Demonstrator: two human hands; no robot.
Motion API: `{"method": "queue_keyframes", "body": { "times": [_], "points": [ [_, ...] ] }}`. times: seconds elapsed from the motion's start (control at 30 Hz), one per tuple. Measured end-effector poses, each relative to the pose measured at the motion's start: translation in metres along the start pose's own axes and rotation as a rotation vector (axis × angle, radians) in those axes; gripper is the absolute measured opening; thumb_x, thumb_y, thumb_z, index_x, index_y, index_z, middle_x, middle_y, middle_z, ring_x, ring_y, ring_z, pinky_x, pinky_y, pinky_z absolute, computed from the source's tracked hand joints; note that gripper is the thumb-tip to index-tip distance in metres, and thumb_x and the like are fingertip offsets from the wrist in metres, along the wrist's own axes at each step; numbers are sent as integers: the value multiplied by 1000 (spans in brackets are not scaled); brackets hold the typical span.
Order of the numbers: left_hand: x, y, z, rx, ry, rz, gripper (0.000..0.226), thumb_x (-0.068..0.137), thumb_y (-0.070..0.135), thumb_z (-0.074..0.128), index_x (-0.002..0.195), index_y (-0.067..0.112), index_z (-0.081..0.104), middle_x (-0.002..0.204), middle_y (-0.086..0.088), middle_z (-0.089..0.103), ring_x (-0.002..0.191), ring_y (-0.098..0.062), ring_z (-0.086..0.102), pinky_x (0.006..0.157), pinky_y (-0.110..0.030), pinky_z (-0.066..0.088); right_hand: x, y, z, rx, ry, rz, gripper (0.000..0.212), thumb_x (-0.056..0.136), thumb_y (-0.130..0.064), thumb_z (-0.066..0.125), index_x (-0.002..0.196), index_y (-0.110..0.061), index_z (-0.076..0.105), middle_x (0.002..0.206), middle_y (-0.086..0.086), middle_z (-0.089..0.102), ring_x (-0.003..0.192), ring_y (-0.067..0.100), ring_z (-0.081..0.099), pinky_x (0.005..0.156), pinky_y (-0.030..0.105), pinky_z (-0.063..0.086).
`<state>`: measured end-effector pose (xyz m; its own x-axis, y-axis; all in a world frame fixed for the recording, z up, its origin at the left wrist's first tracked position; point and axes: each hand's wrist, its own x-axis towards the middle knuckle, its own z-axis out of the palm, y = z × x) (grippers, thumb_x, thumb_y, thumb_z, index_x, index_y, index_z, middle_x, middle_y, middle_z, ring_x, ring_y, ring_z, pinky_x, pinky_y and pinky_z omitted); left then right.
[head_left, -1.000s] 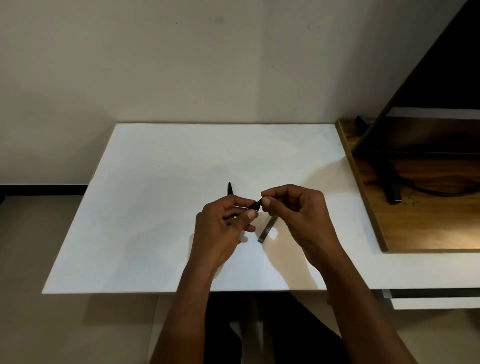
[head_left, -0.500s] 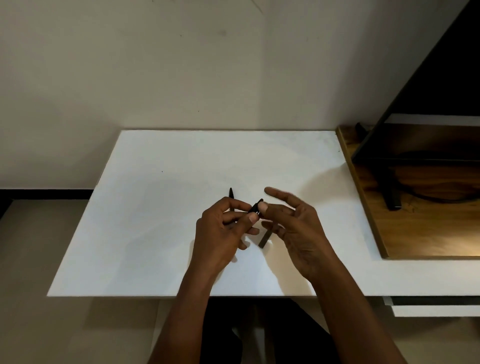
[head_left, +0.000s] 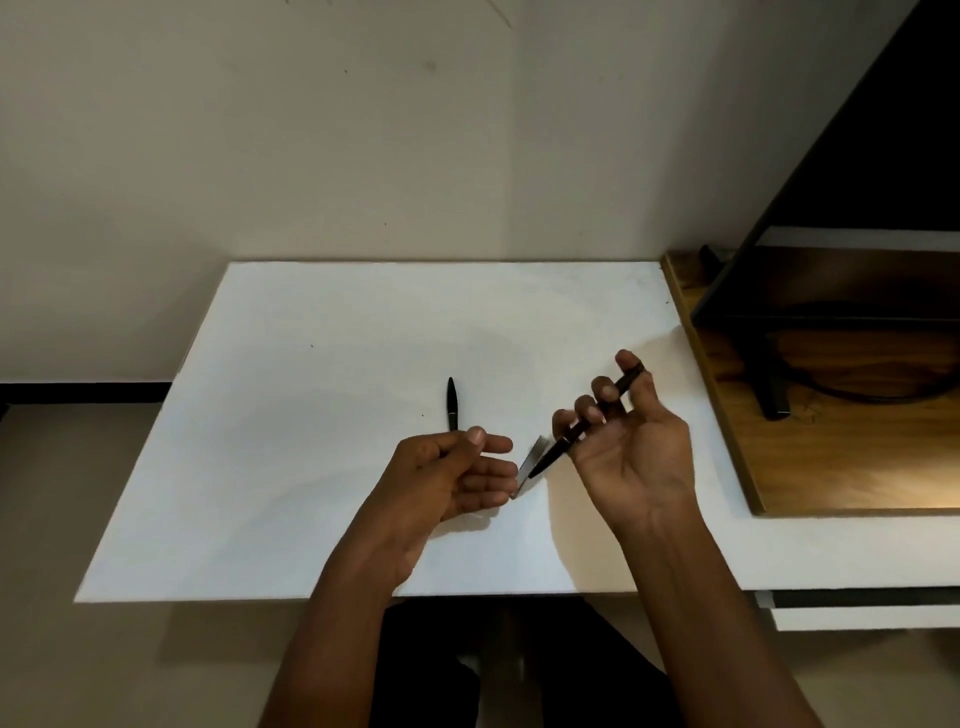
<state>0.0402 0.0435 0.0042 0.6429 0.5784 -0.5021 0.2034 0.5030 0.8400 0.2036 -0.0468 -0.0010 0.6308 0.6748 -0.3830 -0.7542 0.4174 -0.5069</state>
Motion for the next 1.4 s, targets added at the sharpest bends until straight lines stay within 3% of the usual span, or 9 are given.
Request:
{"method": "queue_keyframes", "body": {
  "times": [0.13,0.23,0.37,0.5,0.67,0.8,0.97,1.13,1.4],
  "points": [
    [-2,-2,3,-70,-67,-72,24,98,20,59,104,5,77,99,-19,78,87,-25,77,72,-25,61,-4,-10,-5,182,-56,57,48,99,-47,40,70,-13,55,57,-2,30,48,13,23,50,27,23],
    [-2,-3,3,-57,-80,-95,19,93,17,65,102,6,79,98,-19,78,81,-20,76,71,-23,60,-6,-13,-9,299,-69,74,46,97,-41,36,60,-14,43,47,-4,26,46,12,13,46,26,18],
    [-4,-3,5,-75,-167,-111,24,83,20,73,103,9,79,103,-17,78,87,-20,76,73,-23,60,-5,-17,-9,356,-42,49,34,85,-29,39,55,-15,38,44,-3,25,45,12,9,41,25,17],
    [-6,-2,10,-139,-213,-100,32,72,23,78,102,12,80,104,-16,78,89,-20,77,72,-23,60,-6,-13,-5,347,-31,20,28,80,-23,37,54,-15,37,41,-3,26,43,13,8,40,23,16],
    [-5,-4,10,-175,-220,-86,31,72,21,78,102,11,80,102,-15,78,87,-18,77,71,-22,60,-4,-14,-8,367,-15,42,40,94,-33,30,59,-15,40,51,-6,14,44,11,9,39,23,16],
    [-4,-4,10,-179,-217,-79,30,72,20,78,101,11,80,100,-14,79,86,-17,77,70,-22,60,-6,-18,-7,356,-18,19,24,82,-27,39,61,-15,38,44,-4,20,44,11,9,39,23,18],
    [-4,-4,13,-192,-224,-77,31,69,21,80,98,12,81,98,-13,79,84,-17,77,69,-22,60,-8,-17,-5,369,9,1,19,80,-20,36,62,-15,38,41,-3,27,43,11,9,37,22,18],
    [-2,-4,16,-193,-212,-73,34,63,25,83,95,12,82,94,-12,80,81,-16,77,68,-21,60,-6,-16,-6,416,4,43,41,97,-31,28,63,-13,43,41,-3,26,43,10,9,39,21,17],
    [-1,-5,16,-211,-200,-70,35,63,25,84,95,11,81,93,-12,80,80,-16,77,68,-21,60,-7,-16,-5,439,-26,45,38,97,-28,25,65,-14,41,40,-3,27,43,11,9,37,22,18]
  ]
}}
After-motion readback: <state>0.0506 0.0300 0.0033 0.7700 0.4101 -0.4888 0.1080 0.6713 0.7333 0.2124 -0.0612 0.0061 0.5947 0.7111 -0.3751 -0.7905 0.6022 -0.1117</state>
